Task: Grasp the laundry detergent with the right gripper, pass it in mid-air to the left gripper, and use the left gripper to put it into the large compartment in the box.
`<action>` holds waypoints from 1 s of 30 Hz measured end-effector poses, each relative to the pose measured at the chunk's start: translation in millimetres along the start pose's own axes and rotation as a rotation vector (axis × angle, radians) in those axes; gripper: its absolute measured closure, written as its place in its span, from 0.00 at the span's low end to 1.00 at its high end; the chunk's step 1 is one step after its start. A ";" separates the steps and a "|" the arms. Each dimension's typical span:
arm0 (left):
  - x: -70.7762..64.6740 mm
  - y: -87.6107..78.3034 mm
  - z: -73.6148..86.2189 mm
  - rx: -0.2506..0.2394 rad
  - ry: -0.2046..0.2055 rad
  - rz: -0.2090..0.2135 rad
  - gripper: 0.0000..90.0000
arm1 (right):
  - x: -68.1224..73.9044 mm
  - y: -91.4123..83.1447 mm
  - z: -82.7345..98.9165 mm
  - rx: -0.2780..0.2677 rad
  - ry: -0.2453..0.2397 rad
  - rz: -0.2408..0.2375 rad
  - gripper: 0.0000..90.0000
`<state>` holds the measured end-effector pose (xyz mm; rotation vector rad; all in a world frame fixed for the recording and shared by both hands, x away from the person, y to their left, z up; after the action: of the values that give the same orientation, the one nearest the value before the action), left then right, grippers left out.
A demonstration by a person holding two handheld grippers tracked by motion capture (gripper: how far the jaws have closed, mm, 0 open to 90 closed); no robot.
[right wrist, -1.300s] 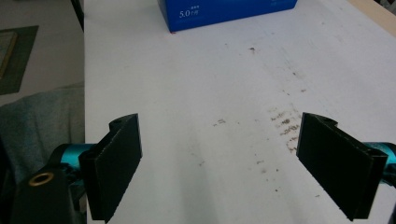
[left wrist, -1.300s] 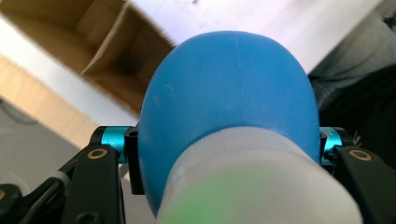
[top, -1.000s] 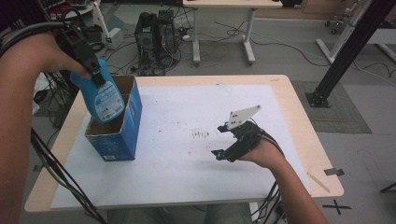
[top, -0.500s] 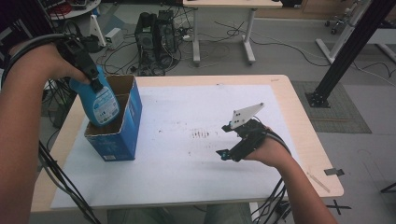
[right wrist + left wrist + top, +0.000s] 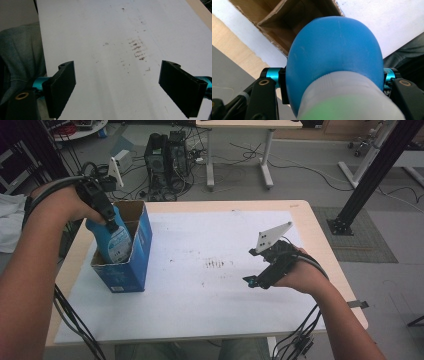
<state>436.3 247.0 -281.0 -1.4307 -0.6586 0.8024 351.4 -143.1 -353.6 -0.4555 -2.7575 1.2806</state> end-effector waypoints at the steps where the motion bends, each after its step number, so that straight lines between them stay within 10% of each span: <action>1: -0.1 3.1 0.1 0.001 -0.003 0.002 0.43 | -1.0 -1.9 -0.6 0.004 -0.006 0.006 0.15; 30: 6.9 83.9 -8.9 0.041 0.081 -0.008 0.43 | -10.9 -25.7 10.1 0.083 -0.007 0.039 0.15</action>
<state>440.4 244.7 -365.5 -1.4154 -0.5826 0.7433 353.8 -169.4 -340.1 -0.5013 -2.7012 1.4014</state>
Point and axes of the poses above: each handheld gripper's, and its own axes: y roughly forward along the jaws, z roughly out of its underside, x roughly to its left, the point moved 9 cm from there along y, roughly forward along the jaws, and after that the axes turned 1 degree about -x, right-handed, at the moved point
